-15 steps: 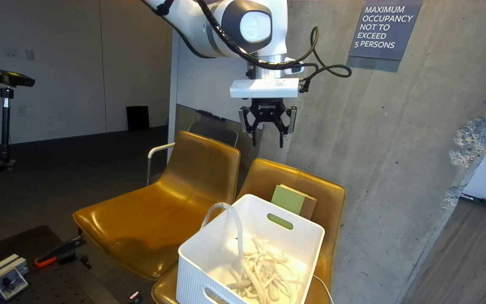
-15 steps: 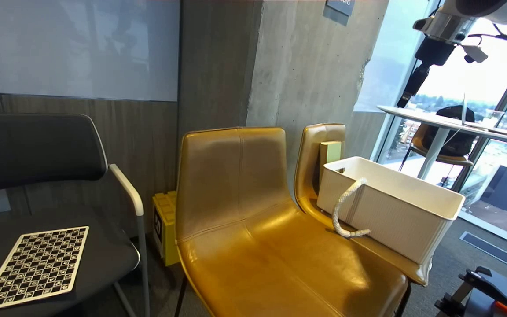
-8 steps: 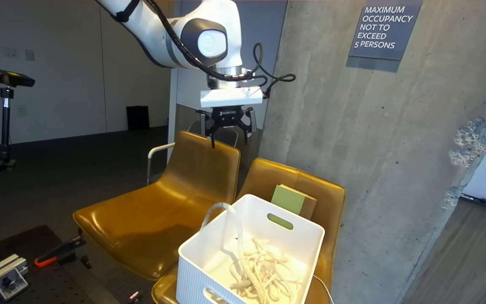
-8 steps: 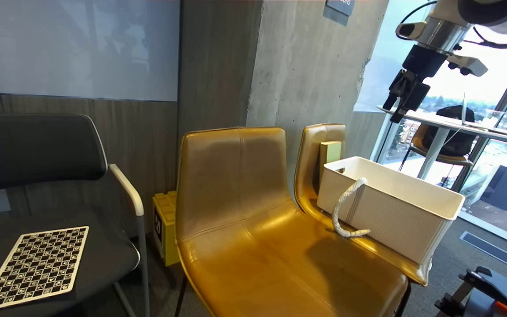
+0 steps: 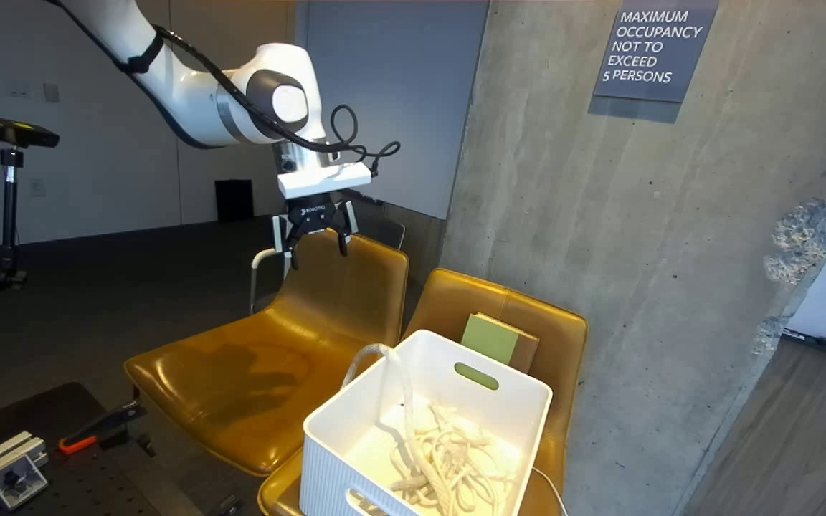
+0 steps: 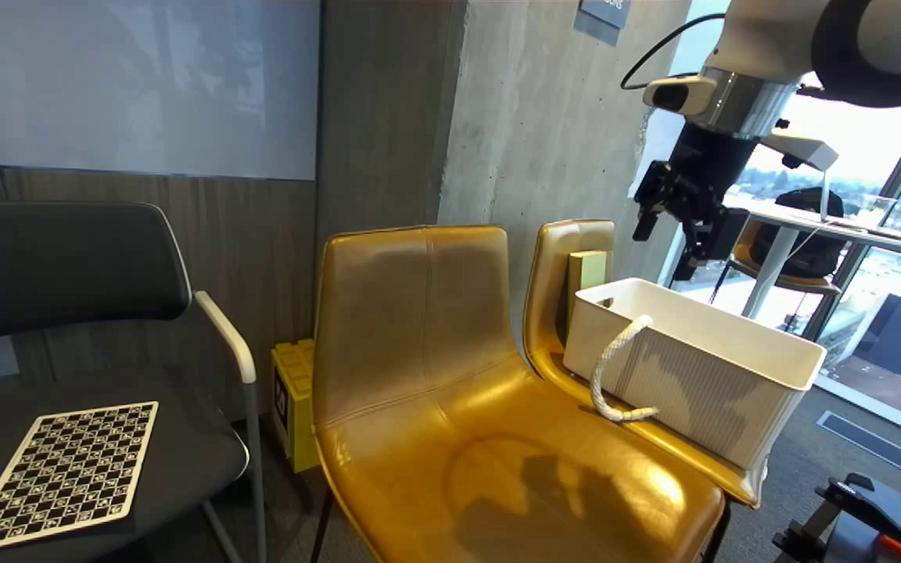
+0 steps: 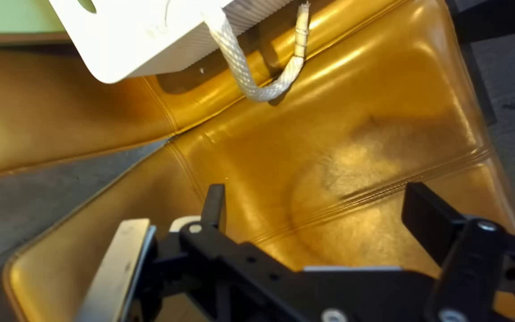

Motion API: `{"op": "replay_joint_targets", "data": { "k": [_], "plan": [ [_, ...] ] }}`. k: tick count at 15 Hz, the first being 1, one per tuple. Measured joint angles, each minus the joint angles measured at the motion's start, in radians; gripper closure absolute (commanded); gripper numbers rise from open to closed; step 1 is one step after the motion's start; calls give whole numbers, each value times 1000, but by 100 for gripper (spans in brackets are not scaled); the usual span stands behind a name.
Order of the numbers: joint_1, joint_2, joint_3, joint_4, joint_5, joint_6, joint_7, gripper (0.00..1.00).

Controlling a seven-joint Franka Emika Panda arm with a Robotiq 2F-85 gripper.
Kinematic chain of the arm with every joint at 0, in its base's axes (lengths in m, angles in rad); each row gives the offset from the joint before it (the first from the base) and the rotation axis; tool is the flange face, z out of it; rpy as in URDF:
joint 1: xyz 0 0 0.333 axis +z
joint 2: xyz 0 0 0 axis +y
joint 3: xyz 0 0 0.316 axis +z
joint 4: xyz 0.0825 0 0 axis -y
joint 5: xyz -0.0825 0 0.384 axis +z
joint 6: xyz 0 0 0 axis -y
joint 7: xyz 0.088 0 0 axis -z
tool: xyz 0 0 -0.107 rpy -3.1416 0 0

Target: Remove the white cords from the chair and put them in the white basket

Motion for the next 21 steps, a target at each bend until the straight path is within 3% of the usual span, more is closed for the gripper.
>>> {"op": "replay_joint_targets", "data": {
  "k": [4,10,20,21],
  "plan": [
    [48,59,10,-46,-189,69,0,0],
    [52,206,-32,-5,-525,145,30,0],
    [37,392,-84,104,-794,149,160,0],
    [33,405,-87,114,-816,149,174,8]
  ]
}}
